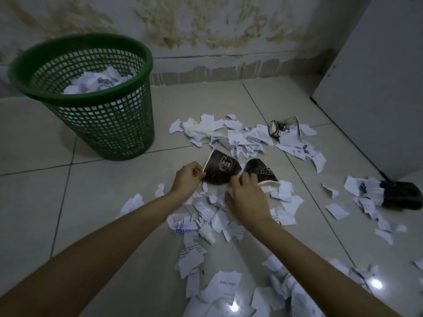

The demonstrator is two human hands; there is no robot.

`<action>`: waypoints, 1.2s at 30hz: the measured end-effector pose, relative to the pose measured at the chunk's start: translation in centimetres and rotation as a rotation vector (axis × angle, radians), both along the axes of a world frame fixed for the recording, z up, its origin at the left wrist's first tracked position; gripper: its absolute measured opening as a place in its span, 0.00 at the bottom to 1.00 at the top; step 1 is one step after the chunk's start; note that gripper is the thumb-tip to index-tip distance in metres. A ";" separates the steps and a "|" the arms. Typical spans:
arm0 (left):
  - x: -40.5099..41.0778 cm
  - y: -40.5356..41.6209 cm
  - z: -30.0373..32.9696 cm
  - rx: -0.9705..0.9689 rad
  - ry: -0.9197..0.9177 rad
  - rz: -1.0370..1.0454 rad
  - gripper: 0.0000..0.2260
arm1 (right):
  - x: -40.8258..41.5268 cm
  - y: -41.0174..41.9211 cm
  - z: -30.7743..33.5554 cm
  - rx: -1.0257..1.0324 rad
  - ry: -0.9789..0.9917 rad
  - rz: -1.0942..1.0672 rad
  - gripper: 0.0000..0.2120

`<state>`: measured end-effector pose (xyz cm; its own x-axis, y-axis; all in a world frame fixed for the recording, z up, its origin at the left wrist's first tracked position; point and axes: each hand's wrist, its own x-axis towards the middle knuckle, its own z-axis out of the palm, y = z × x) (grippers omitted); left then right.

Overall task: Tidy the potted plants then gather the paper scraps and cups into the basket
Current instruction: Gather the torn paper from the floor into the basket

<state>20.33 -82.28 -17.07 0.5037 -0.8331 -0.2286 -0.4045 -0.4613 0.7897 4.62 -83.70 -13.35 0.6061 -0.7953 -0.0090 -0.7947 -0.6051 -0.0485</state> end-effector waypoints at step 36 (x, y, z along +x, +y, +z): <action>0.7 9.3 -0.9 0.010 -0.562 -0.251 0.21 | 0.4 1.5 1.8 0.643 -0.219 -0.190 0.13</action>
